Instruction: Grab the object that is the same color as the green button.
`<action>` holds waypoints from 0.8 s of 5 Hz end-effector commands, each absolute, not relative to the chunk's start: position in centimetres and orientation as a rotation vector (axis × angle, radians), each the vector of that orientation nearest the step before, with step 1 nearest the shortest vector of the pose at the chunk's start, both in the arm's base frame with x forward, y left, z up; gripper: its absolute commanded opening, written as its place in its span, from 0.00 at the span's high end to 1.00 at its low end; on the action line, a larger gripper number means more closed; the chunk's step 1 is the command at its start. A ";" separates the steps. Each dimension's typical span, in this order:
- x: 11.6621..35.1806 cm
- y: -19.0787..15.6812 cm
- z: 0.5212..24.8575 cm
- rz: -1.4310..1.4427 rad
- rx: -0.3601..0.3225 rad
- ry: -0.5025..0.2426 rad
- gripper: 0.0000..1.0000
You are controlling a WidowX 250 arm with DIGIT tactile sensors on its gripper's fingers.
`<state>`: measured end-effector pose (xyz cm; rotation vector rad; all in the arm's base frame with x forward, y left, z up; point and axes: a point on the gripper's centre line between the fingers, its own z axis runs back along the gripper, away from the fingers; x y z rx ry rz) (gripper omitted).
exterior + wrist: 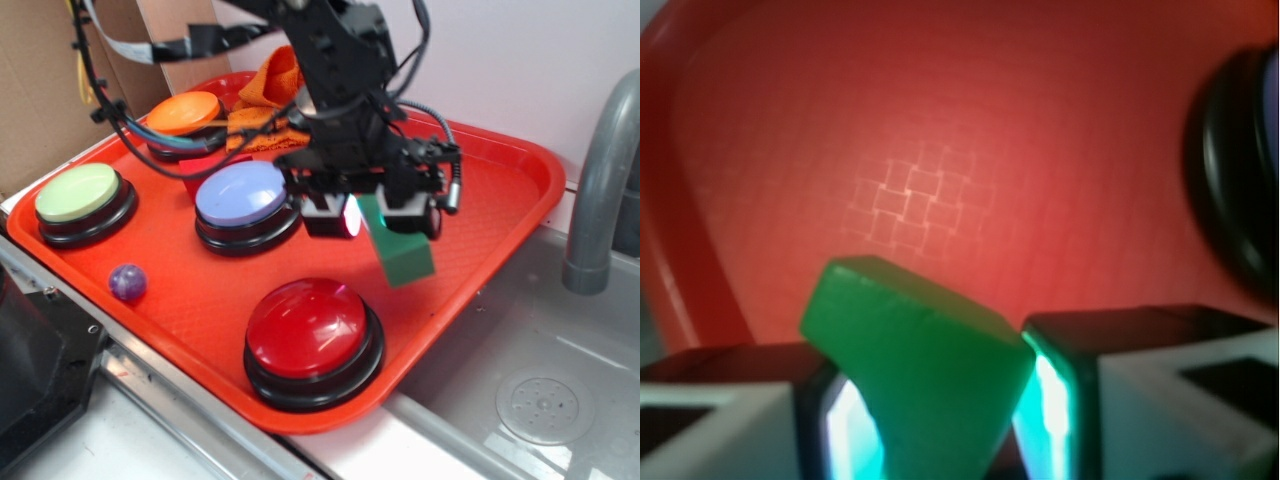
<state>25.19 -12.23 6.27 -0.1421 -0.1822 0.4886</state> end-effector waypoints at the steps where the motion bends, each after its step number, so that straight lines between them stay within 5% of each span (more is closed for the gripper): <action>1: 27.0 -7.6 16.6 0.196 -0.120 -0.227 1.00; 3: 24.6 -2.3 21.0 0.118 0.008 -0.253 1.00; 4: 23.2 -0.8 20.6 0.164 0.015 -0.273 1.00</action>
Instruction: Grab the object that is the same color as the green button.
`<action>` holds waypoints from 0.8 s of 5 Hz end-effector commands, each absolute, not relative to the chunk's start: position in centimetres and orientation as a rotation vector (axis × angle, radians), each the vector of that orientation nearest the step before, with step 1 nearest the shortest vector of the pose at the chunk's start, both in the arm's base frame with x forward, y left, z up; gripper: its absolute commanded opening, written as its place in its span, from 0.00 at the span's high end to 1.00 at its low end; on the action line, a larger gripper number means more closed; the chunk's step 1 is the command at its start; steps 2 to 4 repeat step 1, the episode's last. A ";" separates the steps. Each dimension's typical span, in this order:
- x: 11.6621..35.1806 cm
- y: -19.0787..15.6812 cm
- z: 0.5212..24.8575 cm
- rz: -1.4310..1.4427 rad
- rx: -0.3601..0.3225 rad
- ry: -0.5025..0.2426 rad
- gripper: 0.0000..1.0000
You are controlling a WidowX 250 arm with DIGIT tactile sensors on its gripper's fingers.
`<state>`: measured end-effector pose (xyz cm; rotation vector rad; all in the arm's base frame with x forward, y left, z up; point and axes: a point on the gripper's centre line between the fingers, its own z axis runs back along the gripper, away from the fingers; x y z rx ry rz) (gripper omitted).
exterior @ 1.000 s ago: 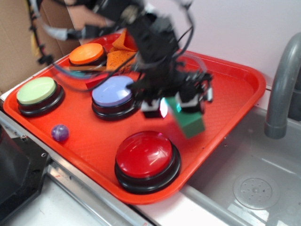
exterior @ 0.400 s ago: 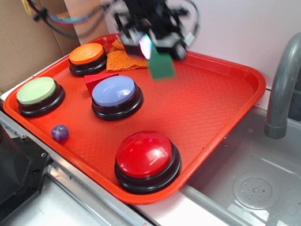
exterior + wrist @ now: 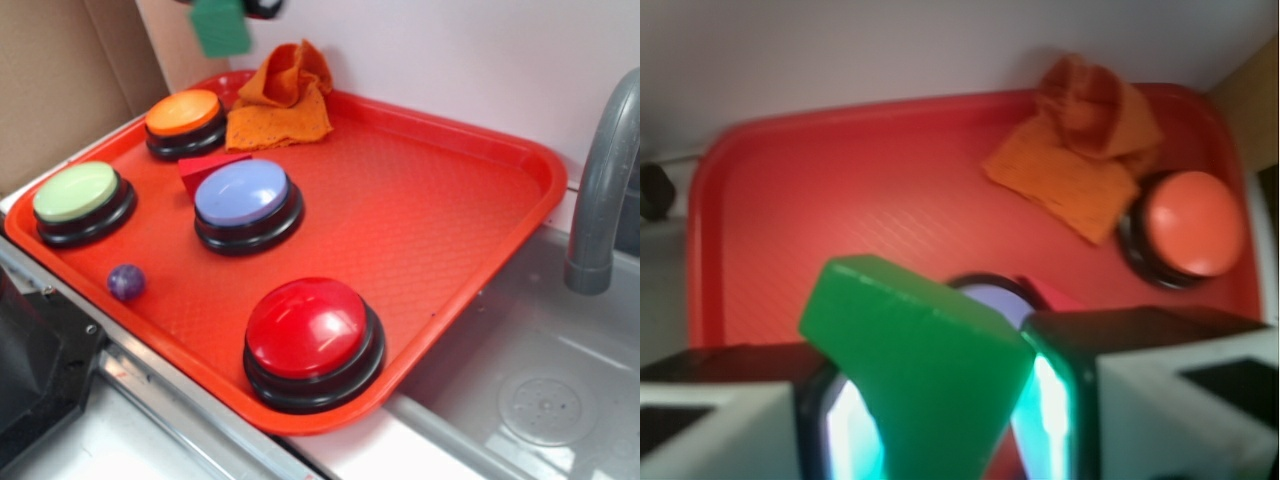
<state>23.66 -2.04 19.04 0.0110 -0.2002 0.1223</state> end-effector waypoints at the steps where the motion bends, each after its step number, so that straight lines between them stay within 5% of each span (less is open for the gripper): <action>1: 22.6 -0.4 20.5 0.249 0.083 -0.231 1.00; 4: 22.6 -0.4 20.5 0.249 0.083 -0.231 1.00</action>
